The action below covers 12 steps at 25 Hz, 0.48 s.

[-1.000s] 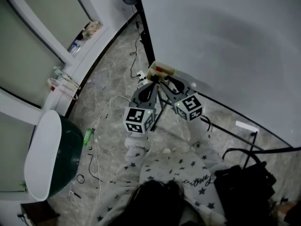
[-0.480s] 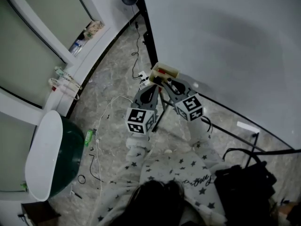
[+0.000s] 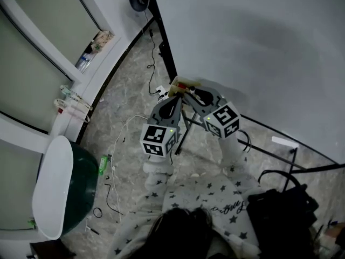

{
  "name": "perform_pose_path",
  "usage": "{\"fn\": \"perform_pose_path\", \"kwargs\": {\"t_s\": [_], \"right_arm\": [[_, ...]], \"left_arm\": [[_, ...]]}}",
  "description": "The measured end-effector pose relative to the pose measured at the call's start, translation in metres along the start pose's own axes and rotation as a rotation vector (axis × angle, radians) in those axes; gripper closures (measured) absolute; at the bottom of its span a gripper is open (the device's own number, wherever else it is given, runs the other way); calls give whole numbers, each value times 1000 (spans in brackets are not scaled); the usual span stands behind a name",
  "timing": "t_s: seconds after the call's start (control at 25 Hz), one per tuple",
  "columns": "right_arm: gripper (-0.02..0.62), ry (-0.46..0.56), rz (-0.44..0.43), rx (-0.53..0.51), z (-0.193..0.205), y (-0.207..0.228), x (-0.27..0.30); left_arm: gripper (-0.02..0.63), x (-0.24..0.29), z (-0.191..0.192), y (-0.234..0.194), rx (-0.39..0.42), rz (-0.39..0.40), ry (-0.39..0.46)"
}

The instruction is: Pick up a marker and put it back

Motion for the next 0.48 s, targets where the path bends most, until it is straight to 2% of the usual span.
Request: {"fn": "perform_pose_path", "kwargs": {"t_s": [0.28,0.48], "right_arm": [[512,42,-43,-16,-46,-9,-23],[512,56,-56,-22,-59,-9,-30]], "left_arm": [[604,-17,-43,15,23,62,9],[604,-21,-62,23,36,92,54]]}}
Point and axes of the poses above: the fingertips, and each gripper's own axes: x forward along the fingers, y to its right, z out of its underside, the point moved 2 cm from there along -x, backward along the fingers, and after that the axes turned 9 degrees about -y, right-handed, at the moved point
